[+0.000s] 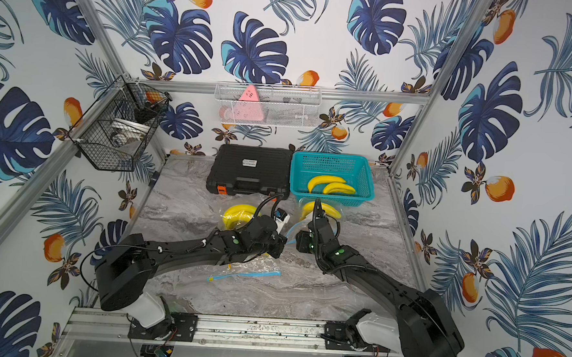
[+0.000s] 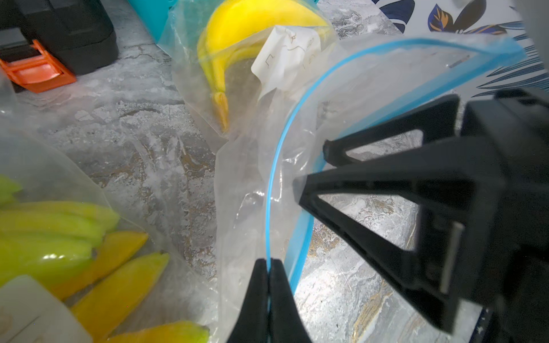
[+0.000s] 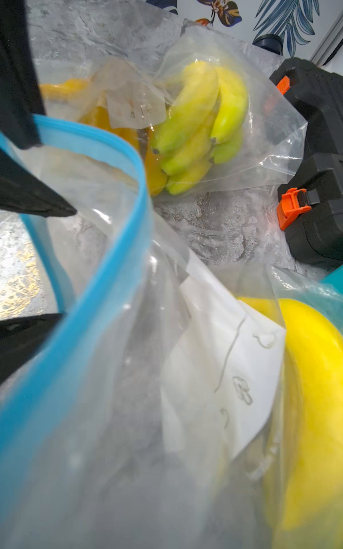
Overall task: Open the zip-top bag and take out the banana
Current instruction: Pick up the banana from the zipper food storage bag.
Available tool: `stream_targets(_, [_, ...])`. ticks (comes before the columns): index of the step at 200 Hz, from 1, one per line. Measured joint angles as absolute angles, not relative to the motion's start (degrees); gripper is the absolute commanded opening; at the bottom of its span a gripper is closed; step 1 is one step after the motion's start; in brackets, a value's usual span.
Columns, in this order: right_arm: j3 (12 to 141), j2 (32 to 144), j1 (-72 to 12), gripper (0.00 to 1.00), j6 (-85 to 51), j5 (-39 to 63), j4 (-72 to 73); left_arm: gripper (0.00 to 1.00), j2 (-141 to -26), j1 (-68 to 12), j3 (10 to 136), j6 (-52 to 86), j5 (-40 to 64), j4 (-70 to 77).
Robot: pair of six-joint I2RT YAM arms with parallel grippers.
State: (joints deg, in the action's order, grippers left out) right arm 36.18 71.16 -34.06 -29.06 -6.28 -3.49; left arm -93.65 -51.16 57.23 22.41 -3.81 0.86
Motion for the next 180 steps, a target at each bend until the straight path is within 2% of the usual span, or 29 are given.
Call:
stream_targets(62, [37.0,74.8,-33.8,0.55,-29.1,-7.4,-0.1,0.00,-93.1,-51.4,55.4,22.6,-4.3,1.3])
stream_targets(110, [39.8,77.7,-34.2,0.47,-25.7,-6.2,0.3,0.00,-94.3,-51.4,56.0,22.8,-4.2,1.8])
stream_targets(180, [38.9,77.1,-34.5,0.44,-20.2,-4.7,-3.8,0.00,-94.1,-51.4,57.3,24.1,-4.2,2.3])
